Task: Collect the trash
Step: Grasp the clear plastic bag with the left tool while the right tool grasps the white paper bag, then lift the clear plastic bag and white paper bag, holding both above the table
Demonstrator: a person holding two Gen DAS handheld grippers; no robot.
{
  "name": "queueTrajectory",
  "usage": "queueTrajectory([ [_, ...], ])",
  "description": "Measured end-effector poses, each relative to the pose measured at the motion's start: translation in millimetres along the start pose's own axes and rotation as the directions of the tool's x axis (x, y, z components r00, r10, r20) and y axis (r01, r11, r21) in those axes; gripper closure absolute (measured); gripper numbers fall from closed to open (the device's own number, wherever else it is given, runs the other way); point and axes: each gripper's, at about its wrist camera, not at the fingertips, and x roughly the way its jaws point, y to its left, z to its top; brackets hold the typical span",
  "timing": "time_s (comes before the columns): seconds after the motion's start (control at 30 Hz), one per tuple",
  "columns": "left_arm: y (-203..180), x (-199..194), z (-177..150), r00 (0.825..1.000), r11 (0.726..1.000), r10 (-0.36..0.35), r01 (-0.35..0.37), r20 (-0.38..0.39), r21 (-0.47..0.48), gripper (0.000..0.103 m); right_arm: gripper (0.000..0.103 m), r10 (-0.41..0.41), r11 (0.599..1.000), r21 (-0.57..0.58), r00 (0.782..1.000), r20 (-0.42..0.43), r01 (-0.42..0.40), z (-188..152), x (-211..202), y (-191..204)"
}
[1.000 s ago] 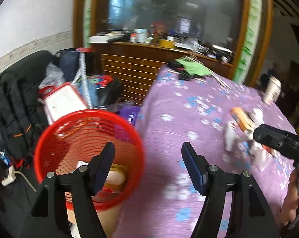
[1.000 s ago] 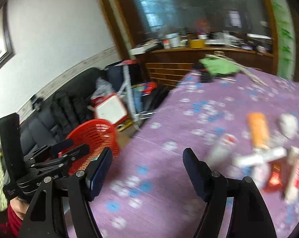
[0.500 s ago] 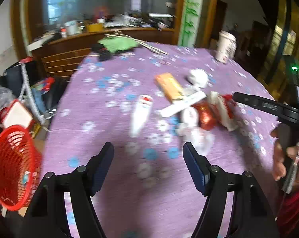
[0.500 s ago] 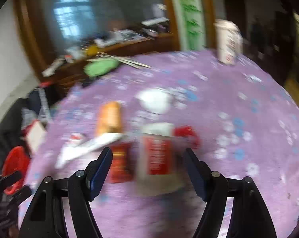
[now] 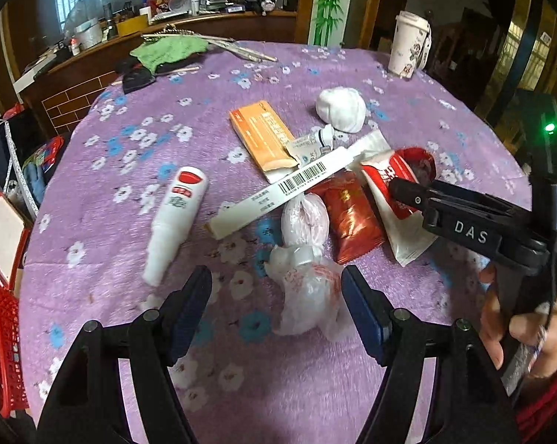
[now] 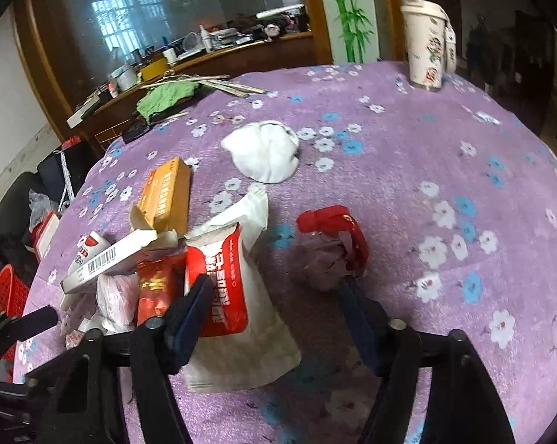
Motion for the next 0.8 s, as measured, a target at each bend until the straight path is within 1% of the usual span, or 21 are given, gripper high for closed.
queueTrajectory([
  [0.03, -1.8, 2.9, 0.3, 1.0, 1.0, -0.002, 0.002, -0.001, 0.004, 0.032, 0.046, 0.015, 1.0, -0.007, 1.0, -0.006, -0.015, -1.2, 1.9, 1.3],
  [0.07, -3.2, 4.8, 0.8, 1.0, 1.0, 0.0, 0.0, -0.001, 0.008, 0.032, 0.059, 0.034, 0.999, -0.015, 0.999, -0.011, -0.034, -2.1, 3.0, 3.7],
  [0.1, -4.6, 6.4, 1.1, 1.0, 1.0, 0.004, -0.004, 0.002, 0.012, 0.032, 0.068, 0.043, 0.999, -0.023, 0.999, -0.01, -0.043, -2.5, 3.7, 4.7],
  [0.13, -6.4, 7.5, 1.1, 1.0, 1.0, 0.004, -0.004, 0.011, 0.019, 0.032, 0.073, 0.049, 0.998, -0.032, 0.999, -0.002, -0.049, -3.1, 2.1, 6.5],
  [0.2, -8.9, 9.7, 0.8, 1.0, 0.999, 0.009, -0.01, 0.026, 0.034, 0.032, 0.084, 0.029, 0.998, -0.049, 0.999, 0.017, -0.028, -3.8, -2.0, 8.8],
  [0.23, -9.6, 11.3, 0.8, 1.0, 0.999, 0.009, -0.01, 0.029, 0.038, 0.032, 0.085, 0.028, 0.999, -0.046, 0.999, 0.023, -0.027, -4.0, -3.1, 8.2],
  [0.3, -10.4, 14.6, 0.3, 0.999, 0.999, 0.0, -0.001, 0.036, 0.041, 0.038, 0.087, 0.047, 0.999, -0.026, 0.998, 0.04, -0.046, -4.7, -8.5, 4.3],
  [0.37, -11.9, 19.3, -0.5, 0.999, 0.999, -0.026, 0.025, 0.027, 0.039, 0.05, 0.087, 0.041, 0.999, -0.022, 0.997, 0.068, -0.039, -4.4, -14.8, 3.1],
  [0.43, -13.0, 21.9, -1.8, 0.998, 0.998, -0.047, 0.046, 0.032, 0.032, 0.057, 0.087, 0.035, 0.999, -0.024, 0.995, 0.093, -0.033, -4.5, -21.4, 3.7],
  [0.47, -14.4, 23.5, -2.9, 0.998, 0.998, -0.048, 0.047, 0.034, 0.033, 0.06, 0.087, 0.034, 0.999, -0.025, 0.993, 0.109, -0.031, -5.1, -25.5, 4.8],
  [0.53, -18.8, 23.1, -6.2, 0.998, 0.998, -0.035, 0.032, 0.056, 0.046, 0.063, 0.087, 0.026, 0.999, -0.041, 0.991, 0.134, -0.021, -5.6, -31.4, 8.4],
  [0.63, -24.5, 17.3, -10.9, 0.995, 0.997, -0.033, 0.026, 0.089, 0.077, 0.075, 0.087, 0.016, 0.998, -0.062, 0.985, 0.173, -0.005, -5.9, -40.3, 12.8],
  [0.7, -26.4, 11.4, -14.2, 0.992, 0.996, -0.044, 0.034, 0.115, 0.086, 0.075, 0.087, 0.018, 0.997, -0.074, 0.98, 0.199, -0.004, -6.2, -47.0, 15.7],
  [0.8, -30.7, 0.4, -20.2, 0.983, 0.993, -0.05, 0.031, 0.175, 0.113, 0.075, 0.087, 0.021, 0.996, -0.084, 0.975, 0.221, -0.002, -7.2, -53.4, 18.4],
])
